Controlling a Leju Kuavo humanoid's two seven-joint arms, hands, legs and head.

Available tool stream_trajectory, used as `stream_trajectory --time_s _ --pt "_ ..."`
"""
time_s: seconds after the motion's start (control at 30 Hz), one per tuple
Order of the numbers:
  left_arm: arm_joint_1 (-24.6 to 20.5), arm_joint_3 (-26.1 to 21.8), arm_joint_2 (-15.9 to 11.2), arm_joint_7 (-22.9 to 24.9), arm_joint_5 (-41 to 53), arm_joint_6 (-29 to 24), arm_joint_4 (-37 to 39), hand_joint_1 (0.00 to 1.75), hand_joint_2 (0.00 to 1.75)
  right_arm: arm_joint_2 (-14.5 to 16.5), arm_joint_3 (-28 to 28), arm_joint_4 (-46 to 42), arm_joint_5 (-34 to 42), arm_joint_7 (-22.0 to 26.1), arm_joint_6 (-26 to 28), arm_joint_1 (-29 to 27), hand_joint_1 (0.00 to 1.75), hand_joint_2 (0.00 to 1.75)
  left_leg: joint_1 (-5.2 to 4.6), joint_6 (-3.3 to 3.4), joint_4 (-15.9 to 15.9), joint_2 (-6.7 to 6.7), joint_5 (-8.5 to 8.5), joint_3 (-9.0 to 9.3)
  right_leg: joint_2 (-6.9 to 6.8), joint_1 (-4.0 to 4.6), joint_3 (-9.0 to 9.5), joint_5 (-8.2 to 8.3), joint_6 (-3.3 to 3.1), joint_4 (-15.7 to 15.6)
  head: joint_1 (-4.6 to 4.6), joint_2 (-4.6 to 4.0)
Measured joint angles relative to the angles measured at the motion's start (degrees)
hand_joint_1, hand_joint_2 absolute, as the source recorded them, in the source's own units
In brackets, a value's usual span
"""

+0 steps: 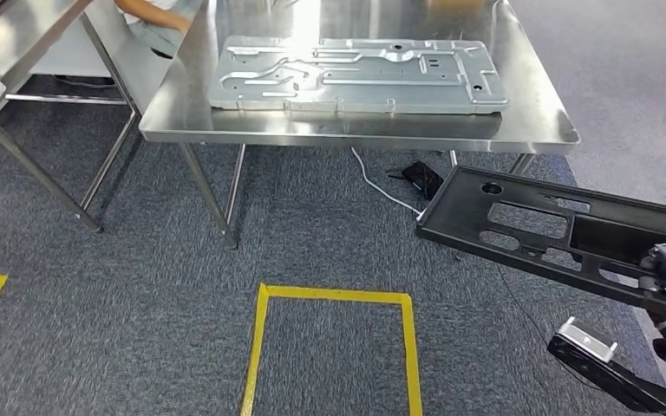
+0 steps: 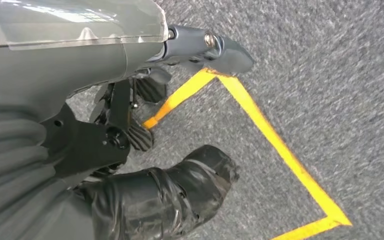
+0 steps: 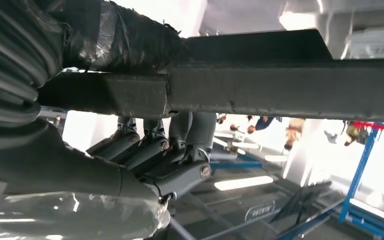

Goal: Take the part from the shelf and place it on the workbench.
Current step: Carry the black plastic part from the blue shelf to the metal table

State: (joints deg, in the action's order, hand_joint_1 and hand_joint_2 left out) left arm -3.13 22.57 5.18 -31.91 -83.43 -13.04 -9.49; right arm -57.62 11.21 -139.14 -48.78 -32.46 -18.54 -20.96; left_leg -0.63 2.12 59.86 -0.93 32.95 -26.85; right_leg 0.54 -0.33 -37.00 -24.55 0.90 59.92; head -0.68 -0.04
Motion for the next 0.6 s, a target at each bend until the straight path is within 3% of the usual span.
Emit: stream_trajectory --time_s 0.07,0.17,0.23,0.27,0.3,0.33,0.4,0.43,0.53,0.6 --pt "-0.13 -0.17 -0.07 -0.01 0.00 0.02 0.00 0.00 1.75 -0.20 1.14 0.00 0.05 0.00 0.82 -0.15 1.75 1.75 -0.01 -0.58 2.84 0.17 -0.05 -1.14 0.00 -0.36 1.51 -0.55 -0.47 -0.80 -0.27 0.00" --pt "-0.24 -0.30 -0.07 -0.01 0.01 0.25 0.00 0.00 1.75 -0.42 2.71 0.02 -0.63 0.00 4.22 -0.82 1.75 1.75 0.32 -1.33 11.48 0.48 3.24 -7.24 -0.03 -0.64 3.53 -1.81 -0.77 -1.43 -0.59 -0.01" --pt "-0.16 -0.30 -0.07 0.00 0.03 0.62 0.00 0.00 1.75 -0.44 3.74 0.05 -2.33 0.00 7.93 -1.34 1.75 1.75 0.39 -1.43 13.33 0.54 5.31 -10.45 -0.01 -0.65 5.06 -3.05 -0.73 -1.48 -0.59 -0.01" --pt "-0.07 -0.30 -0.07 0.02 0.03 0.79 0.00 0.00 1.75 -0.43 4.15 0.07 -3.38 0.01 9.66 -1.57 1.75 1.75 0.35 -1.30 11.97 0.54 4.72 -11.01 0.01 -0.61 6.06 -3.78 -0.70 -1.49 -0.59 -0.01" --pt "0.05 -0.31 -0.09 0.07 0.04 0.92 0.00 0.00 1.75 -0.43 4.44 0.09 -4.38 0.01 11.03 -1.75 1.75 1.75 0.26 -0.97 9.31 0.54 2.53 -11.03 0.02 -0.54 7.14 -4.54 -0.65 -1.52 -0.59 -0.01" --pt "0.22 -0.31 -0.15 0.14 0.05 1.03 0.01 0.00 1.75 -0.42 4.63 0.13 -5.19 0.03 11.98 -1.97 1.75 1.75 0.10 -0.51 6.13 0.53 -1.19 -10.90 0.06 -0.48 8.08 -5.29 -0.59 -1.56 -0.56 -0.01" --pt "0.39 -0.33 -0.38 0.31 0.09 1.25 0.03 0.00 1.75 -0.36 4.66 0.22 -6.19 0.07 12.86 -2.29 1.75 1.75 -0.51 0.39 2.07 0.35 -6.22 -10.58 0.29 -0.35 9.46 -6.76 -0.11 -1.57 -0.43 -0.01" --pt "0.42 -0.33 -0.49 0.38 0.11 1.33 0.04 0.00 1.75 -0.32 4.61 0.27 -6.43 0.09 13.01 -2.44 1.75 1.75 -0.77 0.72 1.26 0.27 -7.22 -10.28 0.42 -0.33 10.02 -7.21 0.22 -1.42 -0.37 -0.01" --pt "0.21 -0.32 -0.55 0.51 0.27 1.62 0.03 0.00 1.75 -0.44 4.55 0.35 -6.75 0.11 13.12 -2.40 1.75 1.75 -0.85 1.50 -0.12 0.25 -6.55 -7.99 0.35 -0.30 10.69 -7.26 1.06 0.26 -0.44 0.00" --pt "-0.05 -0.32 -0.56 0.52 0.38 1.75 0.02 0.00 1.75 -0.51 4.54 0.39 -6.81 0.11 13.12 -2.17 1.75 1.75 -0.67 1.97 -0.79 0.28 -5.99 -6.39 0.06 -0.35 8.18 -7.97 1.43 4.59 -0.32 0.00"
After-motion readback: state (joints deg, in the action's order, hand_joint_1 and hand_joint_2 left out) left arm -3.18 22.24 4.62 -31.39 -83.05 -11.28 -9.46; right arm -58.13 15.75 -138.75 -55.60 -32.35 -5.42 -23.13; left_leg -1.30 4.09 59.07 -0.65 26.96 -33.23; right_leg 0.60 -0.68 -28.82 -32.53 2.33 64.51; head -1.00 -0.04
